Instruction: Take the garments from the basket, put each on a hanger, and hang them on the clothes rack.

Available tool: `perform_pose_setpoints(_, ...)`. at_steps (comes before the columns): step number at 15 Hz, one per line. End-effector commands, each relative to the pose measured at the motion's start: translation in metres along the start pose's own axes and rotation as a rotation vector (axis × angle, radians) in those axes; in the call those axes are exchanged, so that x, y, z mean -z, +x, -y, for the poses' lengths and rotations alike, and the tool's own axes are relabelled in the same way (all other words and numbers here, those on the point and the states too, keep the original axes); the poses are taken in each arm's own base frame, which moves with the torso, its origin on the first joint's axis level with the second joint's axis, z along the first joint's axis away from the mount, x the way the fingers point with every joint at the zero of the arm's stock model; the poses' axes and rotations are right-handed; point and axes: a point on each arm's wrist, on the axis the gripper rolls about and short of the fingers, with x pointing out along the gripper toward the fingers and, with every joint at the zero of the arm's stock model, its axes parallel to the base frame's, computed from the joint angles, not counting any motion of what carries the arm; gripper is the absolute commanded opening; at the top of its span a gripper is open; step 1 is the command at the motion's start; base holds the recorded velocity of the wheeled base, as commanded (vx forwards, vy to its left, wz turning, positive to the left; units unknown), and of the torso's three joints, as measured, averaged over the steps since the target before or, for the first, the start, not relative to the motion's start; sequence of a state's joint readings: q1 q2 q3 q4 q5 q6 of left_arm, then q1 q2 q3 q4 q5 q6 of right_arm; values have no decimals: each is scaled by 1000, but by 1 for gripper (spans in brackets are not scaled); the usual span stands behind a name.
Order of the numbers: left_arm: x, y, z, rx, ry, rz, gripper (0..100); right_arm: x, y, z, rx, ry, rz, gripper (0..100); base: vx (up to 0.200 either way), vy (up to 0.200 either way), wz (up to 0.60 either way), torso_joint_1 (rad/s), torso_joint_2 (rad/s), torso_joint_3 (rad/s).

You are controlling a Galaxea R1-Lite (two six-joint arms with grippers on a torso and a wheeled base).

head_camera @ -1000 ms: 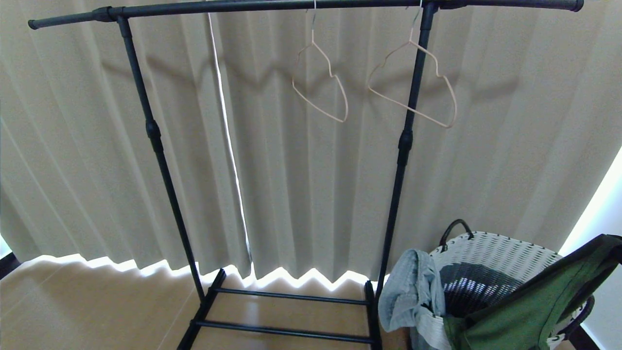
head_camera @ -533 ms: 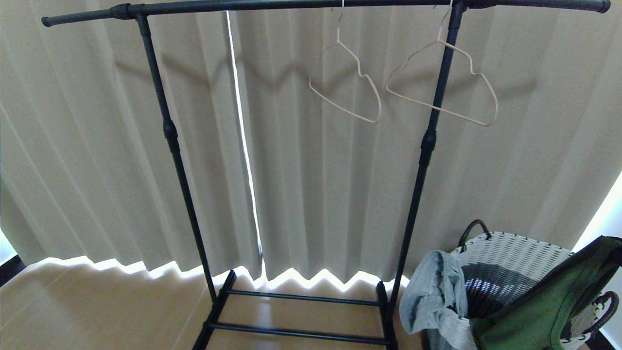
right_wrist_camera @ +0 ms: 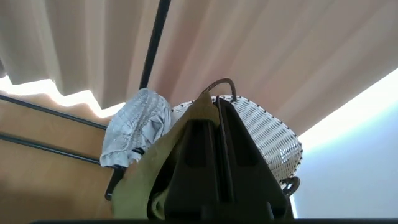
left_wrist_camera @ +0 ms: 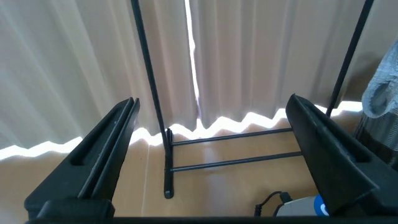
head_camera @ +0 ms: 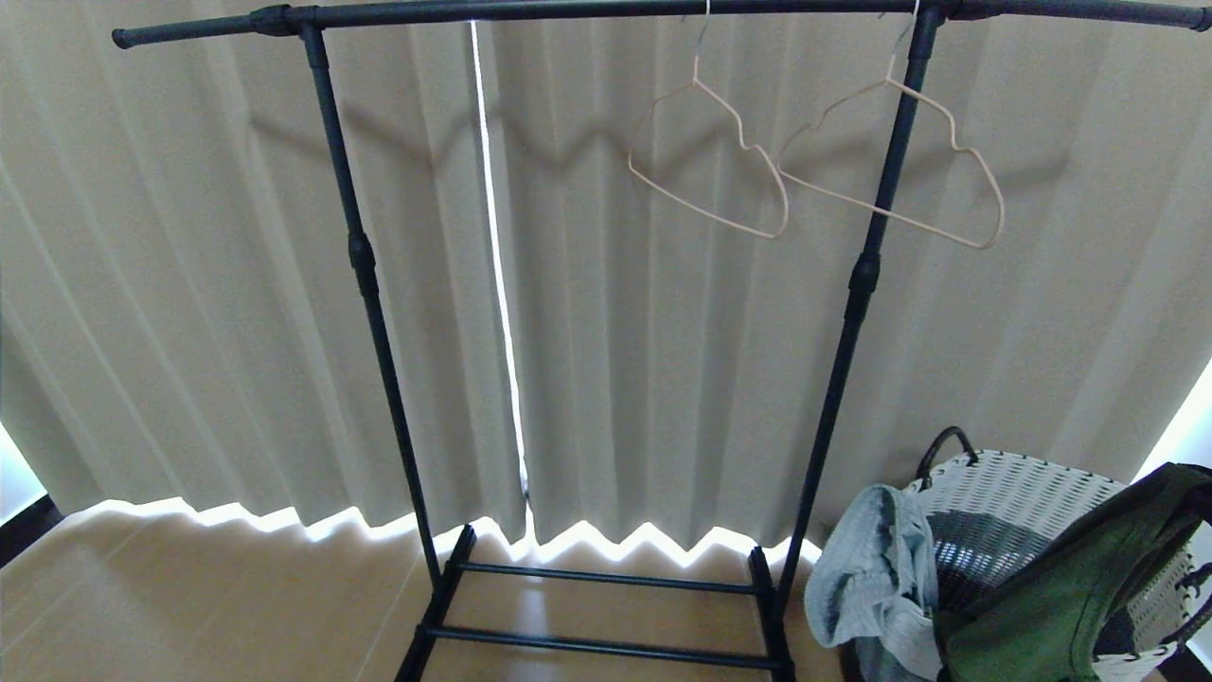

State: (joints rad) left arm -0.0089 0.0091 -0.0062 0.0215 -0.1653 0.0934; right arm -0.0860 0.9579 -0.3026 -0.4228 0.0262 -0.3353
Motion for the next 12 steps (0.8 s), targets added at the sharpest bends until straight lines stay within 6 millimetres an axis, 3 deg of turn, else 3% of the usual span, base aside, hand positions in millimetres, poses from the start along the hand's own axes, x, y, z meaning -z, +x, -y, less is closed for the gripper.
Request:
perform_pose_setpoints(1, 0, 0, 0, -1, 5, -2, 100, -2, 1, 0, -14, -2, 9, 0, 0, 0, 0, 0, 0, 0)
perform_pose_setpoints(4, -6, -2, 1, 65, 44, 29, 100, -11, 2, -9, -107, -25, 52, 0, 0, 0, 0, 0, 0, 0)
perform_pose_setpoints(6, -40, -11, 2, 172, 66, 123, 100, -26, 1, -14, -186, -44, 76, 0, 0, 0, 0, 0, 0, 0)
perform_pose_setpoints(9, -112, 18, -8, 303, 63, 56, 100, -57, -4, -24, -326, -38, 131, 0, 0, 0, 0, 0, 0, 0)
perform_pose_setpoints(10, -119, 24, -9, 321, 61, 47, 100, -61, -4, -25, -340, -30, 139, 0, 0, 0, 0, 0, 0, 0)
perform_pose_setpoints(12, -147, 69, -11, 455, 70, -28, 100, -76, 0, -32, -407, 25, 161, 0, 0, 0, 0, 0, 0, 0)
